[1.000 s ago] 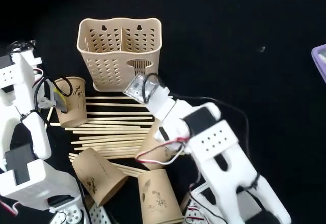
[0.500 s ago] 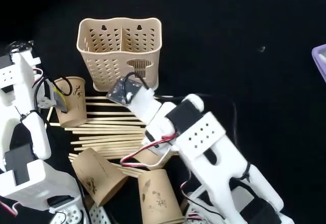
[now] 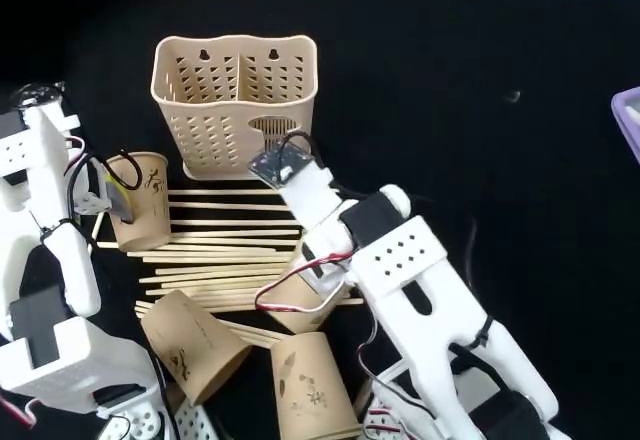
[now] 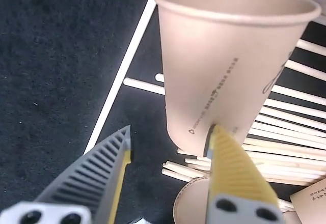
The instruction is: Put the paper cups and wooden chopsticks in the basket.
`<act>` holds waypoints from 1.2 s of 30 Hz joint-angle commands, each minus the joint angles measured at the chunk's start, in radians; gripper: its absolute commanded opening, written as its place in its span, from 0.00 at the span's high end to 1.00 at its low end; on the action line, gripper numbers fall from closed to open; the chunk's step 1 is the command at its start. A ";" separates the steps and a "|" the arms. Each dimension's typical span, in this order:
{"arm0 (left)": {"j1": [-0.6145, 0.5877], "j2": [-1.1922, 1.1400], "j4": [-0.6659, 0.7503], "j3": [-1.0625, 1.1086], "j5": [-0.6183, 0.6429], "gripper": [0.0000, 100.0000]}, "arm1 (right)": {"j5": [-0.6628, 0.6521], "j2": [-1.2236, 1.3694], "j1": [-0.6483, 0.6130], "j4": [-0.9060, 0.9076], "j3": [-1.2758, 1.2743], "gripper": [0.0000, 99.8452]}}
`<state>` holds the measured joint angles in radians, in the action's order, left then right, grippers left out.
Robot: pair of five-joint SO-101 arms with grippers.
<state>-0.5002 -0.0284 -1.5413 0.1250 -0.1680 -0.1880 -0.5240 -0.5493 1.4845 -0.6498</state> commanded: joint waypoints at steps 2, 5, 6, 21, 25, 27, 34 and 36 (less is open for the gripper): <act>0.022 -0.003 0.005 0.022 0.006 0.76 | -0.003 0.007 0.026 -0.018 -0.038 0.74; 0.022 -0.003 0.005 0.022 0.006 0.76 | -0.084 0.002 0.002 -0.023 -0.070 0.75; 0.022 -0.003 0.005 0.022 0.006 0.76 | -0.103 0.001 -0.009 -0.023 -0.079 0.75; 0.021 -0.011 0.005 0.024 0.006 0.76 | -0.129 -0.024 -0.026 0.170 0.068 0.99; 0.021 -0.012 -0.002 0.024 0.006 0.76 | -0.129 -0.116 0.064 0.244 0.163 0.99; 0.022 -0.003 -0.005 0.035 0.006 0.76 | -0.141 -0.166 0.149 0.247 0.185 0.99; 0.110 0.058 -0.005 0.082 0.006 0.76 | -0.301 -0.202 0.423 -0.012 0.045 0.99; 0.117 0.114 -0.005 0.096 0.006 0.76 | -0.301 -0.200 0.470 -0.095 0.004 0.99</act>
<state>-0.4173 0.0054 -1.5413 0.1772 -0.1680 -0.4718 -0.6974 -0.1657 1.5090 -0.6191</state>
